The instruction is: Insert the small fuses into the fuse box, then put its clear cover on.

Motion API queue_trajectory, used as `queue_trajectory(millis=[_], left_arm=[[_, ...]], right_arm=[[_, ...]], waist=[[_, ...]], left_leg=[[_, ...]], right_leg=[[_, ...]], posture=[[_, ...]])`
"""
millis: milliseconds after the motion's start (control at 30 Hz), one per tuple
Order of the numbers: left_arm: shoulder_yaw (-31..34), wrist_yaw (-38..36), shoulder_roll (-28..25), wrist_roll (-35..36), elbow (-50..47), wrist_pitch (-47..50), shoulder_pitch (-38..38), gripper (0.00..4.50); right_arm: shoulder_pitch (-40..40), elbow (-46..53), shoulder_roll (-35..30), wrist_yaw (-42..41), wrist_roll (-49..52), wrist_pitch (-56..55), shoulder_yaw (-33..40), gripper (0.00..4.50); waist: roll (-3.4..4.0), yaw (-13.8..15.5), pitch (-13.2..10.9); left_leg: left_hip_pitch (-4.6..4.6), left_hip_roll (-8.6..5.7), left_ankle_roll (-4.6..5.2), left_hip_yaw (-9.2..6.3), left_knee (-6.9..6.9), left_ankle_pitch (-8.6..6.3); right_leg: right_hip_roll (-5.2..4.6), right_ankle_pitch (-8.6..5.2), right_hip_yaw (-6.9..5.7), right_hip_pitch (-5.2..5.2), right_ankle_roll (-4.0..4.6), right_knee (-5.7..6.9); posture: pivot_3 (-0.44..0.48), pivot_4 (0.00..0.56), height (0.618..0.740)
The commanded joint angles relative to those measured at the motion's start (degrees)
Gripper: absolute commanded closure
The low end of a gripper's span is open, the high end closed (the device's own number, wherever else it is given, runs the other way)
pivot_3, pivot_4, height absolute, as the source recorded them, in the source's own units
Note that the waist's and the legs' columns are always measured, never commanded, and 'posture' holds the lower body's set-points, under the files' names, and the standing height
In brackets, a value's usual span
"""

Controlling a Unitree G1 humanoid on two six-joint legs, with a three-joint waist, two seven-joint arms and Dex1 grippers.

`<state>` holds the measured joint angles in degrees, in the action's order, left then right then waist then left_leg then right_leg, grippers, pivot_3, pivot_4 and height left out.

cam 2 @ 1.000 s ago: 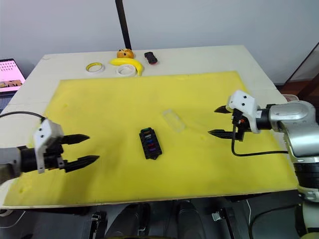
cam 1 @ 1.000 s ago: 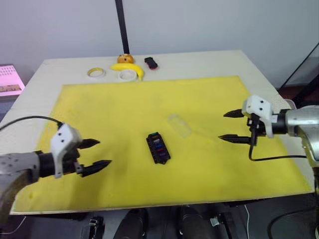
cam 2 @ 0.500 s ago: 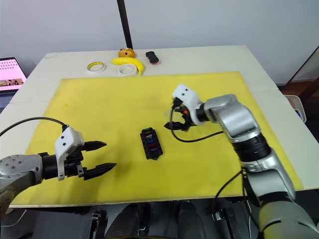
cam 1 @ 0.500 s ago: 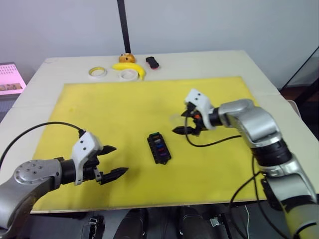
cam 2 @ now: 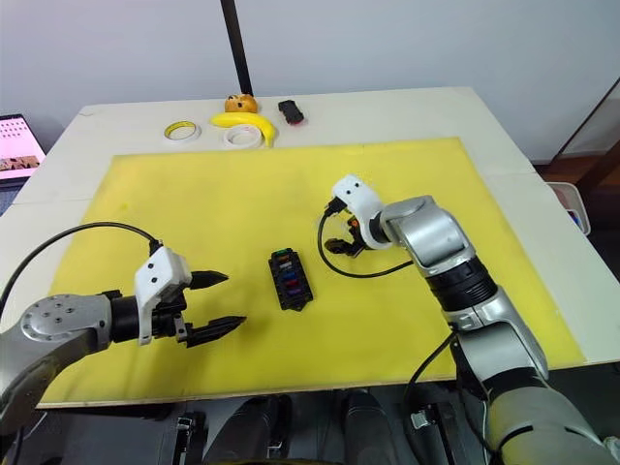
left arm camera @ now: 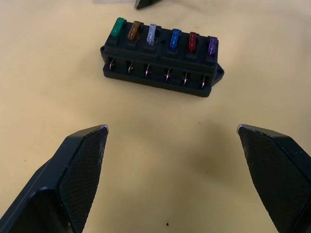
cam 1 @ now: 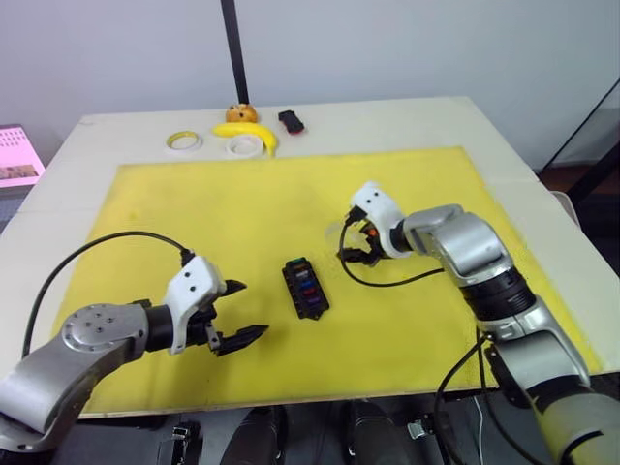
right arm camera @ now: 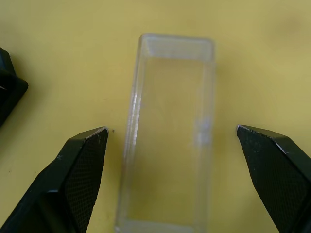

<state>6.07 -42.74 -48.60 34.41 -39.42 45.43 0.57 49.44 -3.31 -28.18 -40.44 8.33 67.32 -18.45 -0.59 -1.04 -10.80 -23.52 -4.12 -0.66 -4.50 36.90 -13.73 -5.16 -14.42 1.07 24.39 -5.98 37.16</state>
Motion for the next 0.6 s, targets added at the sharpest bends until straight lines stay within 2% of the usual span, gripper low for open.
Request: queue_trajectory(millis=[33,233,367,600], left_arm=[[-0.35,0.47,0.43,-1.47,-0.64,-2.29,0.78,0.00],[-4.00,5.56,4.35,-3.16,-2.54,-1.29,0.49,0.00],[-7.17,12.93,9.13,-2.96,-7.04,3.84,1.45,0.00],[-14.16,24.22,14.94,-8.57,-10.76,8.26,3.22,0.00]], right_arm=[[0.57,0.64,0.68,1.38,1.12,1.57,2.84,0.05],[0.75,2.63,0.04,2.08,1.92,2.76,2.66,2.84],[1.96,4.55,-1.76,1.32,2.25,3.12,2.28,2.80],[4.44,5.48,-2.01,0.83,3.13,3.18,2.09,2.80]], waist=[[0.00,0.10,0.00],[0.00,0.16,0.00],[0.00,0.21,0.00],[0.00,0.18,0.00]], left_leg=[[0.00,0.00,0.00,0.00,0.01,0.00],[0.00,0.00,0.00,0.00,0.00,0.00],[0.00,-0.01,0.00,-0.01,0.01,0.00],[0.00,0.01,0.00,0.00,0.02,0.00]], right_leg=[[0.03,0.00,0.00,-0.01,0.00,-0.01],[0.01,0.00,0.00,-0.01,0.00,-0.02],[0.00,0.01,0.00,-0.02,-0.01,-0.02],[0.06,0.01,0.00,-0.02,-0.01,0.00]], posture=[[0.000,0.150,0.740],[0.000,0.150,0.740],[0.000,0.150,0.740],[0.000,0.150,0.740]])
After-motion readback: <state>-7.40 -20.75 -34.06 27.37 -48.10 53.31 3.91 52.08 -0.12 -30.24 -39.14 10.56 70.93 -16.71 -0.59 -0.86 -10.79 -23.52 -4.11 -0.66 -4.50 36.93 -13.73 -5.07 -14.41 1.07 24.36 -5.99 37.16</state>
